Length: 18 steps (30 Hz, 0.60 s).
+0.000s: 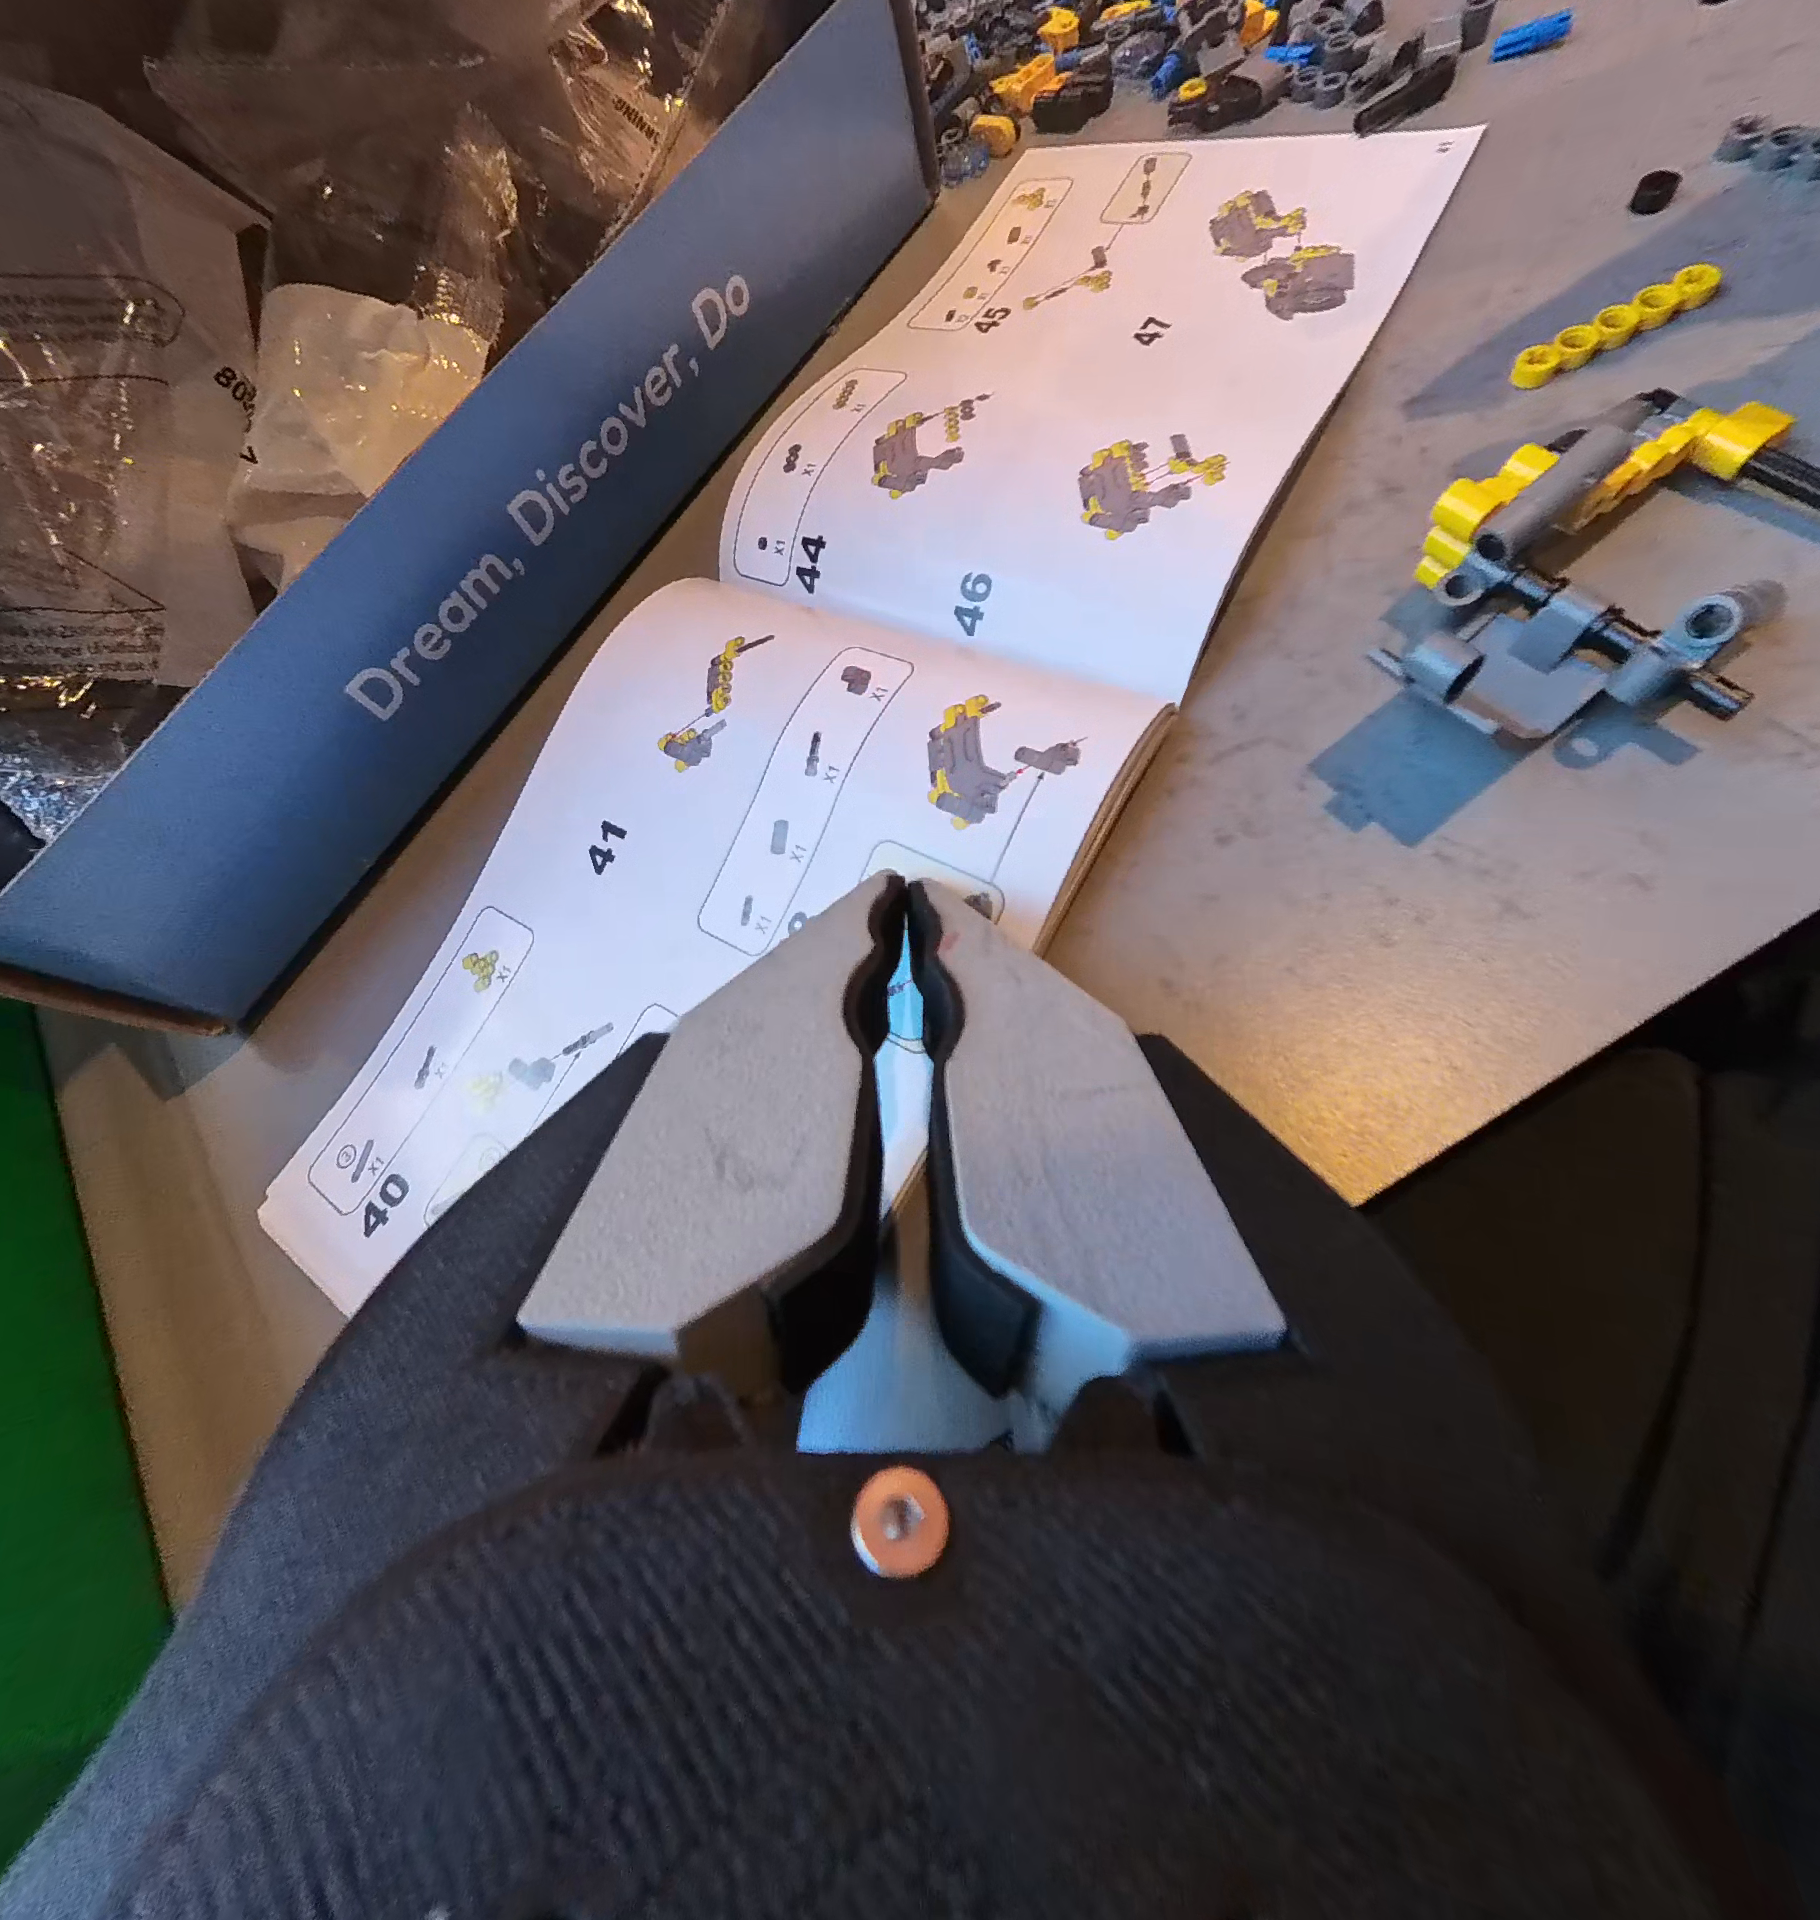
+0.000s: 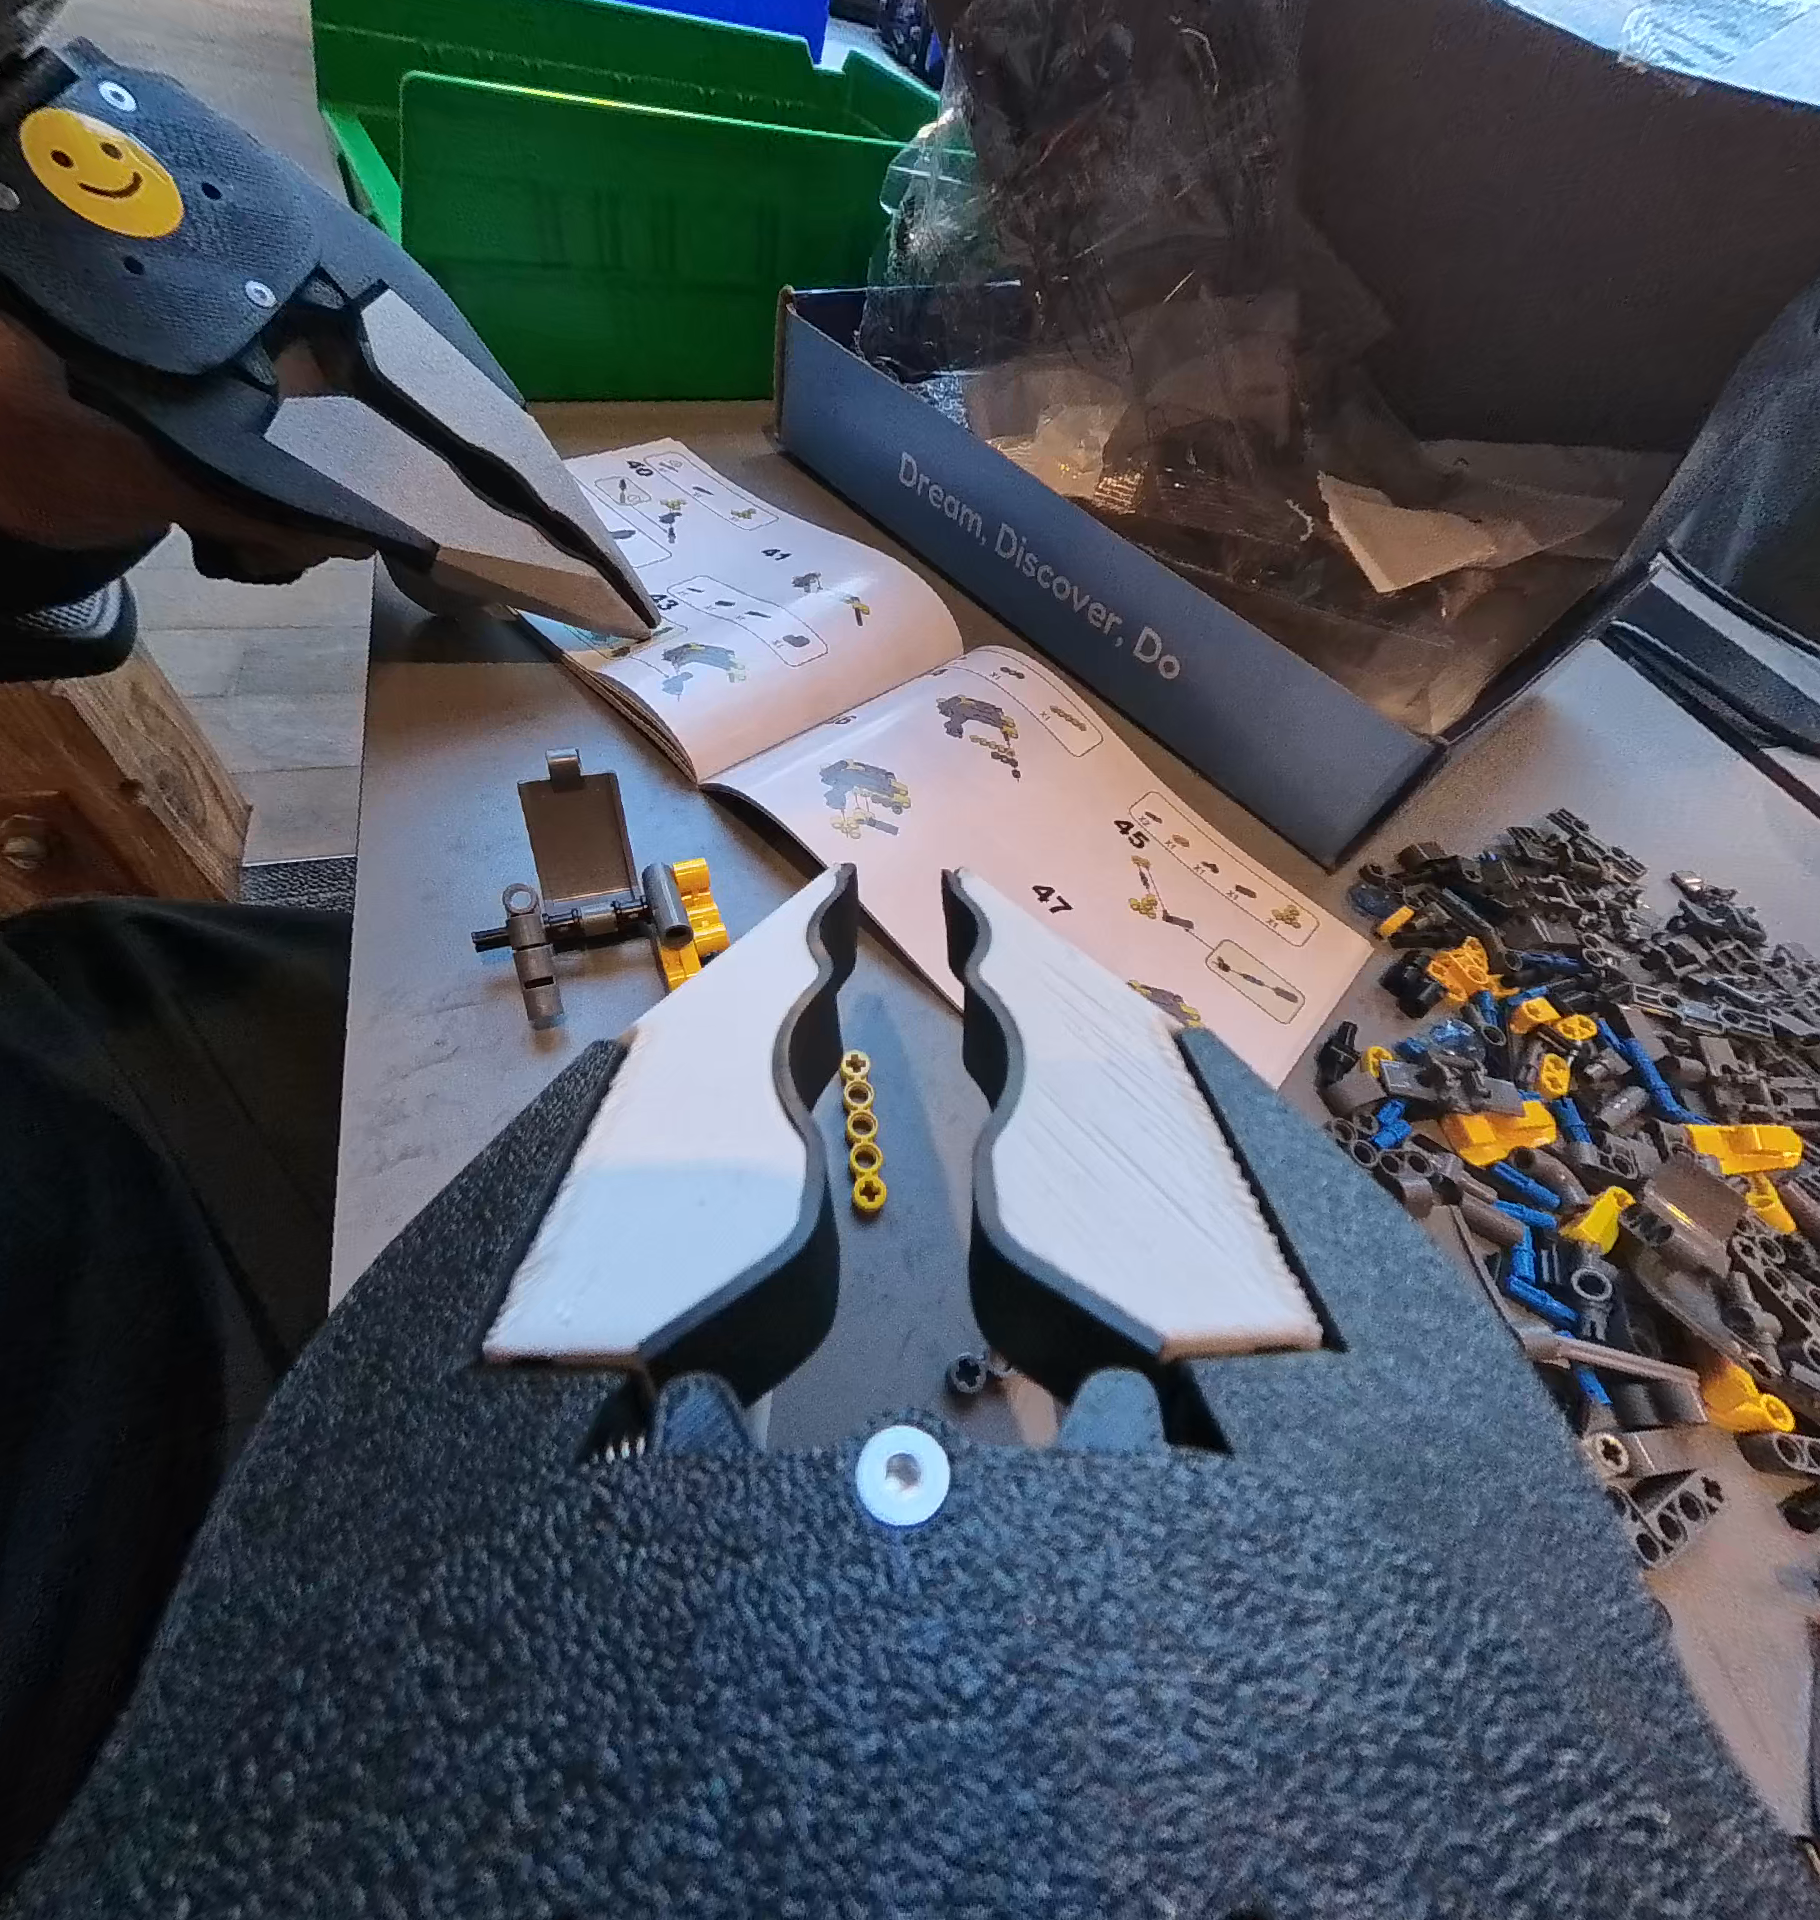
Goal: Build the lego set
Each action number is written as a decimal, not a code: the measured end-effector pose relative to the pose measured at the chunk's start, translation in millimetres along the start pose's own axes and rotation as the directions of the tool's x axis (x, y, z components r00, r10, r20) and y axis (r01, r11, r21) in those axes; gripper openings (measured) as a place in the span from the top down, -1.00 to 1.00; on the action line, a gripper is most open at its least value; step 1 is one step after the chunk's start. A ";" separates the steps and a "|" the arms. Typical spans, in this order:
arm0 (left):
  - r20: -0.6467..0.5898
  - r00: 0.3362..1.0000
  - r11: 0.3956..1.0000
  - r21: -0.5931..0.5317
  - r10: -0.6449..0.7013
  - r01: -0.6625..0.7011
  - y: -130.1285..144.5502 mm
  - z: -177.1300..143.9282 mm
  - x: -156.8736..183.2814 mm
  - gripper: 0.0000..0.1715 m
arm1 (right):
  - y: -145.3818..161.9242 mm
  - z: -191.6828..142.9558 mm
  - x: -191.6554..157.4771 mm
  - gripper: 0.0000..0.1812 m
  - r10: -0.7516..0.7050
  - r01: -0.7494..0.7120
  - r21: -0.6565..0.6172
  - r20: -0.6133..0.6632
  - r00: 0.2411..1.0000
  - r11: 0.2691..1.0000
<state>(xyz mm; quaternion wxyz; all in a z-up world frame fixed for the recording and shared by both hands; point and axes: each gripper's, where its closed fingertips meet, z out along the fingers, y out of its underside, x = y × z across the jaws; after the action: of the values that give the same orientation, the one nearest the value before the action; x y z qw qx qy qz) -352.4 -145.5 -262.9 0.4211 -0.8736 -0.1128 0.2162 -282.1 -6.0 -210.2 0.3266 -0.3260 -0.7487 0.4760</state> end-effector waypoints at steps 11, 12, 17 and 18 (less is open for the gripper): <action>-0.004 1.000 1.000 0.008 0.008 -0.008 -1.6 -0.9 1.2 1.00 | 1.5 1.4 -0.3 0.83 -0.004 0.004 -0.011 0.000 1.000 1.000; -0.006 1.000 1.000 0.011 0.009 -0.009 -2.5 -1.3 2.0 1.00 | 1.6 1.4 -0.3 0.83 -0.004 0.004 -0.012 0.000 1.000 1.000; -0.017 0.999 0.999 0.025 0.031 -0.031 -8.4 -3.8 10.3 1.00 | 1.8 1.6 -0.1 0.83 -0.004 0.004 -0.013 -0.002 1.000 1.000; -0.016 0.999 0.999 0.022 0.041 -0.041 -8.3 -3.6 12.0 1.00 | 1.9 1.8 -0.2 0.83 -0.005 0.005 -0.015 -0.001 1.000 1.000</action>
<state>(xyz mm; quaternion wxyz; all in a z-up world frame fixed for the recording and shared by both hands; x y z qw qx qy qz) -340.2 -138.3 -257.8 0.4270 -0.8729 -0.0890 0.2186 -283.1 -6.4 -212.6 0.3260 -0.3268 -0.7528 0.4694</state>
